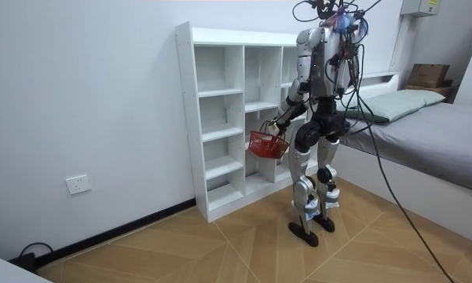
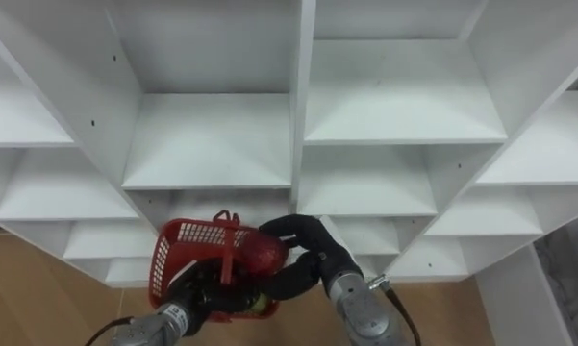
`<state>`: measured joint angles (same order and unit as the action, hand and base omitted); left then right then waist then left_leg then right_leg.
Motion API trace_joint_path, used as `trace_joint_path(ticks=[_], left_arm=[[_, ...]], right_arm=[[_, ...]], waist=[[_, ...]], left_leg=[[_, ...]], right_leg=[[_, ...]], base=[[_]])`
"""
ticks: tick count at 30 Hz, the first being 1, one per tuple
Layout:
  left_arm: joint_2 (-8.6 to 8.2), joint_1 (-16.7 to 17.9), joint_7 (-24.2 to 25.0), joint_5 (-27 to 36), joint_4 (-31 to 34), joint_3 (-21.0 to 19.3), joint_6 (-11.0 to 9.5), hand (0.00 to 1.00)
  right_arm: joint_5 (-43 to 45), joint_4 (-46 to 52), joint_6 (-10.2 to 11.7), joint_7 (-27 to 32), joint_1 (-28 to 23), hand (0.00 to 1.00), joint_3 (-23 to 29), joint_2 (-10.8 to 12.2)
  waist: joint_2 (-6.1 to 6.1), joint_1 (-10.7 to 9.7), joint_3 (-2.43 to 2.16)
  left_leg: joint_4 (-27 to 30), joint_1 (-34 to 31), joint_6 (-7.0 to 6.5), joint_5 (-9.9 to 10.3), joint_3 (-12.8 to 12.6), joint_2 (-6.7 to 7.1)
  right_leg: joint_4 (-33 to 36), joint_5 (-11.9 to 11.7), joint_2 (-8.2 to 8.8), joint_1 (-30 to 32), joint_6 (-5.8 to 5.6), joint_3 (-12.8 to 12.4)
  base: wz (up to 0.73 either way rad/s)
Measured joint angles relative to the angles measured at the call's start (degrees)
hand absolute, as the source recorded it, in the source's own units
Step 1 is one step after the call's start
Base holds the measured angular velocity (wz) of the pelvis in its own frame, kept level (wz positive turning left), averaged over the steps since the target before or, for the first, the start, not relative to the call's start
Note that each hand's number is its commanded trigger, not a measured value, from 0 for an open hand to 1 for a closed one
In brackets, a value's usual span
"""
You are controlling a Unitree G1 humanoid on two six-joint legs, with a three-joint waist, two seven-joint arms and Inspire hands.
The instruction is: Collect fruits from the closet
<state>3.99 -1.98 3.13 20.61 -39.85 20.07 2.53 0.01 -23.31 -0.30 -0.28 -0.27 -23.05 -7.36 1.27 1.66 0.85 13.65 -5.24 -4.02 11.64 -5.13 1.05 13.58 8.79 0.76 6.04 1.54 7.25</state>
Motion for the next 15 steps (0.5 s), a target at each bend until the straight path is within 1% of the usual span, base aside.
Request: trace_joint_path(ticks=[6,12,15], left_arm=[[0.17,0.0,0.0,0.0,-0.5,1.6,0.1,1.00],[0.20,0.0,0.2,0.0,-0.3,1.8,0.1,1.00],[0.26,-0.1,0.2,0.0,-0.2,1.7,0.1,1.00]], right_arm=[[-1.0,-3.4,0.0,0.8,0.4,1.00,-0.4,0.1],[-1.8,-4.0,0.0,0.8,0.5,1.00,-0.6,0.1],[-1.9,-4.5,0.0,0.7,1.3,1.00,-1.1,0.0]], waist=[[-0.10,0.2,0.01],[-0.14,0.3,0.02],[-0.17,0.2,0.04]], left_leg=[[0.1,-0.3,0.07,0.0,0.6,0.00],[0.0,-0.3,0.07,0.0,0.6,-0.01],[0.0,-0.3,0.07,0.0,0.6,-0.01]], right_leg=[[0.0,0.0,0.03,0.0,0.04,0.7],[-0.1,0.0,0.03,0.0,0.04,0.7],[-0.1,0.0,0.03,0.0,0.04,0.7]], base=[[0.05],[0.00],[0.00]])
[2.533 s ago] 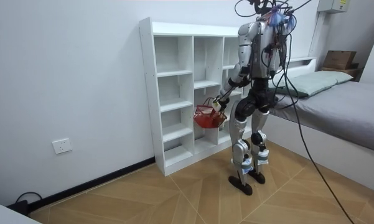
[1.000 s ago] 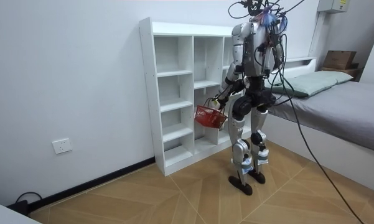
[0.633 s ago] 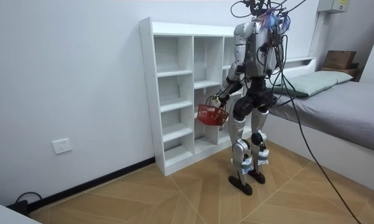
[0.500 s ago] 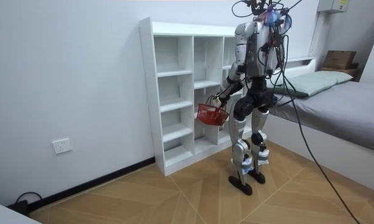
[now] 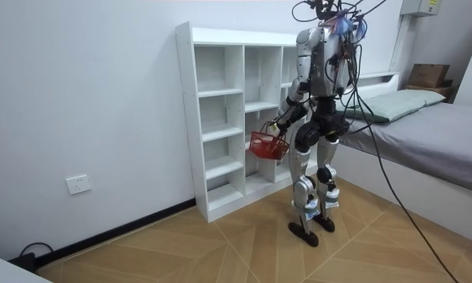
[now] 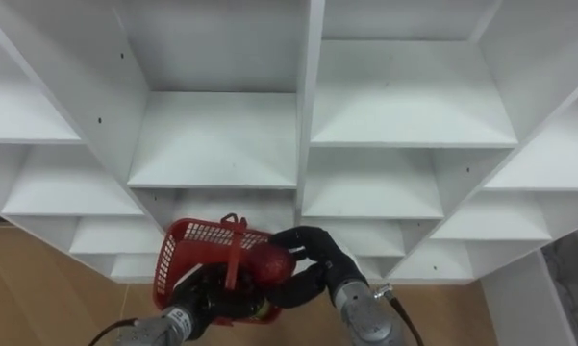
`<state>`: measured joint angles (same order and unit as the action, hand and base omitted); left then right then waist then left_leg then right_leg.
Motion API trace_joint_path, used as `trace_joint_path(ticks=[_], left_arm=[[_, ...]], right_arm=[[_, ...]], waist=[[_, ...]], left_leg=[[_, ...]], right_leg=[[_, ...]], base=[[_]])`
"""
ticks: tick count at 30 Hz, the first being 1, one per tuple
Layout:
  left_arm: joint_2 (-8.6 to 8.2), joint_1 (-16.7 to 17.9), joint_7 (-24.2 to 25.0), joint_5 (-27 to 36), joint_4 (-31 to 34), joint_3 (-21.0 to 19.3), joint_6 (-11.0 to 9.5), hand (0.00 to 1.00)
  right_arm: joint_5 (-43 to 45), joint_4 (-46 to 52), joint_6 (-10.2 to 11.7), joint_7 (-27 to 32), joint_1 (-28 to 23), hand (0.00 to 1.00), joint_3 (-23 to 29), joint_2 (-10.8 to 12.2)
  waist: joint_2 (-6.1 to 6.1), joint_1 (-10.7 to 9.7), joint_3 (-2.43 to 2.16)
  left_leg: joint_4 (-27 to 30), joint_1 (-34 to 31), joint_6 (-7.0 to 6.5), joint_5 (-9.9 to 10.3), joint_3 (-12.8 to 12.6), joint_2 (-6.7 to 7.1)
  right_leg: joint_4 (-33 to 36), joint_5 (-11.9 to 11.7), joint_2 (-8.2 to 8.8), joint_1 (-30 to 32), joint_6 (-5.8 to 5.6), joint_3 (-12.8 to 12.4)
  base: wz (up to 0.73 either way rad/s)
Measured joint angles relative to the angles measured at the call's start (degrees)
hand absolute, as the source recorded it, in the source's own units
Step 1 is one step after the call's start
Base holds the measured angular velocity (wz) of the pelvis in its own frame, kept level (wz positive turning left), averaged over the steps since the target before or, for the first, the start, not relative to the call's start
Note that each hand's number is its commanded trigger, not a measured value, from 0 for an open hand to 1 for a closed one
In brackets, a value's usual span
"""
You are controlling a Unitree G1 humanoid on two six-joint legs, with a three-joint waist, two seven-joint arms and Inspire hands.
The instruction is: Collect fruits from the closet
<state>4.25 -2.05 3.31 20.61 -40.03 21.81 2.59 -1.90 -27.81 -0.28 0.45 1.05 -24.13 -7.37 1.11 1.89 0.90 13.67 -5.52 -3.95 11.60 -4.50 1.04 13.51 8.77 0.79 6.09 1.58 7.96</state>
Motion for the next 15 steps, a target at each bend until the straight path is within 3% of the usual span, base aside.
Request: trace_joint_path(ticks=[4,5,6,7,8,15], left_arm=[[0.47,-0.1,0.0,0.0,0.1,0.4,0.0,1.00],[0.89,-0.1,0.0,0.0,0.0,1.0,0.0,1.00],[1.04,-0.1,0.0,0.0,-0.1,1.2,0.0,1.00],[1.21,-0.1,0.0,0.0,-0.4,1.6,0.0,1.00],[1.28,-0.1,0.0,0.0,-0.5,1.7,0.0,1.00],[1.68,-0.1,0.1,0.0,-0.5,3.4,0.0,1.00]], right_arm=[[0.2,-1.1,0.4,-0.1,0.4,1.00,-0.1,-0.3],[0.2,-1.8,0.5,-0.5,0.7,0.89,-0.1,-0.3],[0.2,-2.3,0.5,-0.6,0.8,0.76,-0.2,-0.3],[0.1,-3.0,0.5,-0.8,1.1,0.50,-0.7,-0.3],[0.1,-3.1,0.5,-0.8,1.1,0.00,-1.0,-0.3],[0.7,-3.4,0.5,-1.1,1.2,0.00,-1.9,-1.0]], waist=[[-0.07,-0.2,0.04],[-0.14,-0.3,0.09],[-0.16,-0.4,0.10],[-0.19,-0.4,0.12],[-0.19,-0.4,0.13],[-0.29,-0.4,0.19]], left_leg=[[0.0,0.0,0.00,0.0,0.1,0.00],[0.0,0.0,0.00,0.0,0.1,0.00],[0.0,0.0,0.00,0.0,0.1,0.01],[0.0,-0.1,0.00,0.0,0.1,0.01],[0.1,-0.1,0.00,0.0,0.1,0.01],[0.1,-0.3,0.01,0.0,0.3,0.02]], right_leg=[[0.0,0.0,0.01,0.0,0.00,0.4],[0.0,0.0,0.06,0.0,0.00,0.6],[0.0,0.0,0.08,0.0,0.00,0.7],[0.0,0.0,0.10,0.0,0.00,0.9],[0.0,0.0,0.11,0.0,0.00,1.0],[0.0,0.0,0.16,0.0,0.00,1.4]], base=[[0.00],[0.00],[0.00],[0.00],[0.00],[0.00]])
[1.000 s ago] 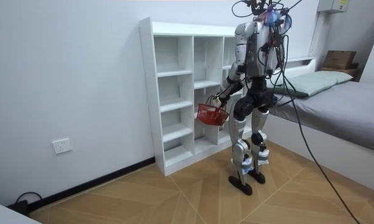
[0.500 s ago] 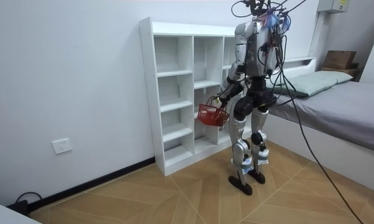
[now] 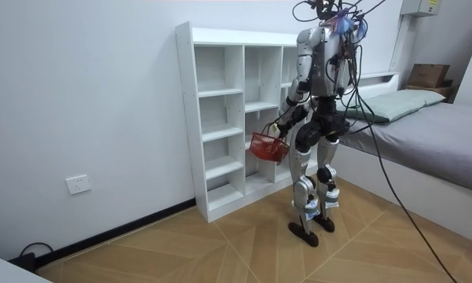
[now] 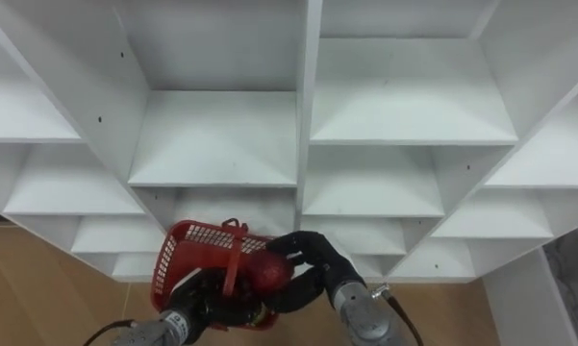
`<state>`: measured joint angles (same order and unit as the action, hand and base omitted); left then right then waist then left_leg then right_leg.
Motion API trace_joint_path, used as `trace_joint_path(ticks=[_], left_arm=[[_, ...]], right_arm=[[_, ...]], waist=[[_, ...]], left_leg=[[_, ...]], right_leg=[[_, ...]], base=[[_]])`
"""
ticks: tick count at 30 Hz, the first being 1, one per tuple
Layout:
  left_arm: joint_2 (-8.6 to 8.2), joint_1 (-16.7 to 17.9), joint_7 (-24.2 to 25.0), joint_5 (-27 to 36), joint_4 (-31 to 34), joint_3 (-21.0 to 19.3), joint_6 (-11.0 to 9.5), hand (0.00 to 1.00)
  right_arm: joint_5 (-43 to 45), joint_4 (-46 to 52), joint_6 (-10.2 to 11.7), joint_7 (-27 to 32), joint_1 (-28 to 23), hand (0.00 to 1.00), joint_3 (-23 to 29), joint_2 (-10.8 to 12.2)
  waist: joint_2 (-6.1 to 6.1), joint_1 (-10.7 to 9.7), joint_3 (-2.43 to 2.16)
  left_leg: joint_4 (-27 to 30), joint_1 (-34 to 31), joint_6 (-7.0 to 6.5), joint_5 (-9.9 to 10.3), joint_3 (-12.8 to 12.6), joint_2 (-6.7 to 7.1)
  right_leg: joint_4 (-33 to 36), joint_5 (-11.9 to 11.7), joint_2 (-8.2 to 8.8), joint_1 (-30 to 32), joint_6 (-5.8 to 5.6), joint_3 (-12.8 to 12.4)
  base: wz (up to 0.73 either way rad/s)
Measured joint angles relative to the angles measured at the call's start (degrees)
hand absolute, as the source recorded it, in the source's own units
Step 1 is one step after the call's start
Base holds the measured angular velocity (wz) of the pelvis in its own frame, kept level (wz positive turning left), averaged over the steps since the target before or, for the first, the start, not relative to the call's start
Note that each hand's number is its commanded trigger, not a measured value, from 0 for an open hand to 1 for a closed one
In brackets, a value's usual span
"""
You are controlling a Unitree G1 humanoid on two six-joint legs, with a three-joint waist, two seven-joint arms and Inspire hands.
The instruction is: Collect fruits from the closet
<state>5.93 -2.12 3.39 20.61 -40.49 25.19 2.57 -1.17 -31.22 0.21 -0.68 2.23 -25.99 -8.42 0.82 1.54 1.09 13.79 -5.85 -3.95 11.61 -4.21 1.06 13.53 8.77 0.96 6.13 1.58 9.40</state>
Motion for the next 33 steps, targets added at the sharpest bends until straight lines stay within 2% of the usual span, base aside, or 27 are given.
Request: trace_joint_path(ticks=[16,33], left_arm=[[0.23,-0.3,0.1,0.0,0.0,2.0,0.0,1.00],[0.38,-0.2,0.1,0.0,-0.7,2.0,0.0,1.00]], right_arm=[[1.4,-0.2,-0.1,-0.3,0.1,0.00,-0.3,-0.2],[1.7,-1.9,-0.3,0.2,0.1,0.00,-0.2,-0.2]], waist=[[0.07,-0.1,0.01],[0.11,-0.4,0.01]], left_leg=[[0.0,-0.1,0.00,0.0,0.0,0.01],[0.0,0.0,0.00,0.0,0.0,0.01]], right_leg=[[0.0,0.0,0.03,0.1,-0.01,0.1],[0.0,0.0,0.00,0.0,-0.01,0.1]], base=[[0.00],[0.00]])
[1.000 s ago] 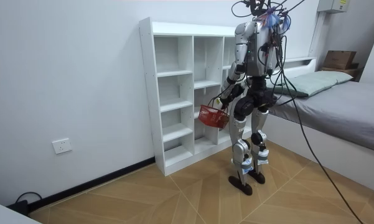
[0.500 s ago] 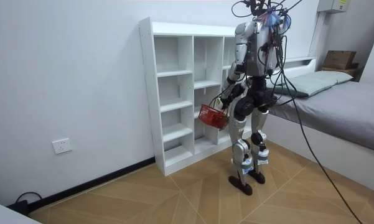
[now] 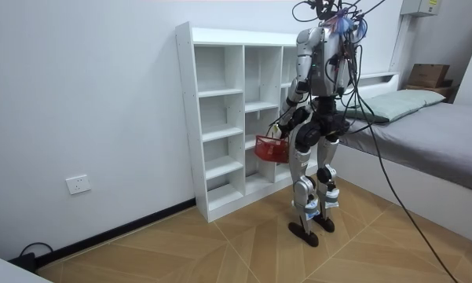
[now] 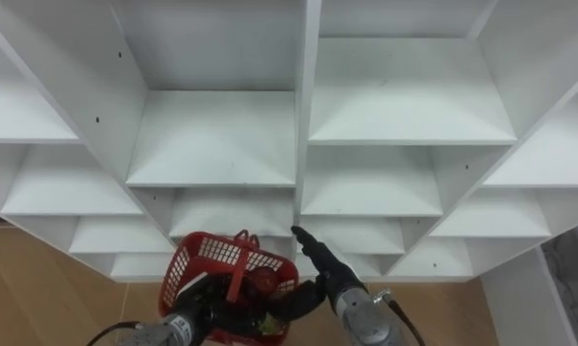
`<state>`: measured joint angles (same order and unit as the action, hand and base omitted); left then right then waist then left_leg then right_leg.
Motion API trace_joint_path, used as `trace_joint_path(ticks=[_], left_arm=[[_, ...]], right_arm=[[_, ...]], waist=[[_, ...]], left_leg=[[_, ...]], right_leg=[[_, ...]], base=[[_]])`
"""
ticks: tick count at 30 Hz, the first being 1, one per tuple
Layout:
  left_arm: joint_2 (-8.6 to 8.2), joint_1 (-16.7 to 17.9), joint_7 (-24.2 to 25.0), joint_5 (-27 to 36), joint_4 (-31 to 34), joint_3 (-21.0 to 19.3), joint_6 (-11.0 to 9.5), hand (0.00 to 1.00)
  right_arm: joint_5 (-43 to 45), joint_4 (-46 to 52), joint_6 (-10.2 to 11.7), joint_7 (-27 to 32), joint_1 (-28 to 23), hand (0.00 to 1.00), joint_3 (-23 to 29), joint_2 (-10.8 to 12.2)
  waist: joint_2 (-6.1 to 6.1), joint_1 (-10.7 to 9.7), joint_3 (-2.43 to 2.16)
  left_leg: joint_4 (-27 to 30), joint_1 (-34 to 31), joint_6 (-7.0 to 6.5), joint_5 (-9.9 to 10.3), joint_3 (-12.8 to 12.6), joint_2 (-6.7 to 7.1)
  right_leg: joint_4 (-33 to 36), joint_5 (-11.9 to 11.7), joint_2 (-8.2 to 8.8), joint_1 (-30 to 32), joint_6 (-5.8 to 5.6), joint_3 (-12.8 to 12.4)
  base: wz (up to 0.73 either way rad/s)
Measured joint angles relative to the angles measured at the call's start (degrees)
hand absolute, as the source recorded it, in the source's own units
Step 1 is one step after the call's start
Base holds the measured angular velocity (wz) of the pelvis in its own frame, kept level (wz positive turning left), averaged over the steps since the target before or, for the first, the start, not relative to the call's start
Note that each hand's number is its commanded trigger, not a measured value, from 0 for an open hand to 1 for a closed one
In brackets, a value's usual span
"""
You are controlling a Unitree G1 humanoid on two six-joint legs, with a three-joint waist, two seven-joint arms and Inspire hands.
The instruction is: Collect fruits from the closet
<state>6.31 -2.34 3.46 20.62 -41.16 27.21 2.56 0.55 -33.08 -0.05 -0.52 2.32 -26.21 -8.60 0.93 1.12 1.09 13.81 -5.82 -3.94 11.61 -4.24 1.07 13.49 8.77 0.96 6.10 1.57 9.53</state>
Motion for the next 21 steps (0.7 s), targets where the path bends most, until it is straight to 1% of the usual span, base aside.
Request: trace_joint_path(ticks=[4,6,10,11,12,14,15,17,18,21], left_arm=[[0.07,0.0,0.0,-0.1,0.0,-0.3,0.0,1.00],[0.41,0.0,0.0,-0.2,0.0,-0.7,0.0,1.00],[1.04,0.5,0.0,-0.5,0.0,-3.5,0.0,1.00],[1.14,1.0,0.0,-1.0,0.1,-4.4,0.0,1.00],[1.25,1.2,0.0,-1.5,0.1,-4.6,0.0,1.00],[2.00,2.0,0.0,-3.3,0.0,-5.7,-0.1,1.00],[2.23,2.9,0.0,-3.6,-0.2,-6.8,-0.2,1.00],[2.45,4.1,-0.2,-5.1,-0.9,-7.9,-0.5,1.00],[2.64,4.8,-0.6,-5.7,-1.8,-8.2,-0.7,1.00],[3.67,7.3,-1.2,-6.1,-2.7,-8.9,-0.7,1.00]], right_arm=[[0.0,0.6,0.0,0.4,0.0,0.00,0.3,-0.1],[0.3,0.8,0.0,0.7,-0.1,0.00,0.6,-0.2],[2.3,1.8,0.0,1.2,-1.2,0.00,0.7,-0.6],[2.7,2.0,0.2,1.2,-2.1,0.00,0.8,-0.7],[3.2,2.1,0.3,1.1,-2.8,0.00,0.8,-0.8],[4.5,1.8,0.4,0.9,-4.4,0.00,1.1,-0.9],[4.8,1.3,0.5,0.8,-5.2,0.00,1.4,-1.1],[4.4,-0.5,0.7,1.0,-6.2,0.00,2.8,-1.1],[4.0,-1.8,0.7,1.5,-6.8,0.00,3.4,-1.1],[3.2,-3.7,0.7,2.4,-8.7,0.00,5.1,-1.0]], waist=[[-0.02,0.2,-0.03],[-0.06,0.3,-0.06],[0.08,0.4,-0.19],[0.13,0.3,-0.26],[0.25,0.3,-0.51],[0.47,0.3,-0.65],[0.56,0.2,-0.81],[0.67,0.2,-0.83],[0.77,0.1,-1.07],[1.03,-0.4,-1.21]], left_leg=[[-0.2,0.3,0.01,0.0,-0.1,0.00],[-0.3,0.5,0.01,0.0,-0.2,0.00],[-0.4,0.9,0.03,-0.1,-0.3,-0.02],[-0.5,1.3,0.03,0.0,-0.2,-0.01],[-0.6,1.5,0.03,0.0,-0.2,0.00],[-1.1,2.3,0.03,0.0,-0.2,-0.01],[-1.2,2.7,0.03,0.0,-0.2,-0.01],[-1.6,3.5,0.03,0.0,-0.2,0.00],[-2.0,3.9,0.03,0.0,-0.2,0.02],[-2.3,4.6,0.03,0.0,-0.1,0.09]], right_leg=[[0.0,0.0,0.00,-0.1,0.00,-0.1],[0.0,0.0,-0.01,-0.1,0.00,-0.1],[-0.1,0.0,-0.01,-0.6,0.00,-0.1],[-0.6,0.0,0.00,-1.2,0.00,0.0],[-0.9,0.0,-0.03,-1.4,0.00,-0.1],[-1.0,0.0,-0.08,-2.1,0.00,-0.1],[-1.0,0.0,-0.07,-2.5,0.00,-0.1],[-1.1,0.0,-0.08,-3.1,-0.01,-0.2],[-1.1,0.0,-0.09,-3.4,-0.02,-0.2],[-1.9,0.0,-0.13,-4.7,-0.06,-0.1]], base=[[0.00],[-0.02],[0.00],[0.00],[0.00],[0.00],[0.00],[0.00],[0.00],[0.01]])
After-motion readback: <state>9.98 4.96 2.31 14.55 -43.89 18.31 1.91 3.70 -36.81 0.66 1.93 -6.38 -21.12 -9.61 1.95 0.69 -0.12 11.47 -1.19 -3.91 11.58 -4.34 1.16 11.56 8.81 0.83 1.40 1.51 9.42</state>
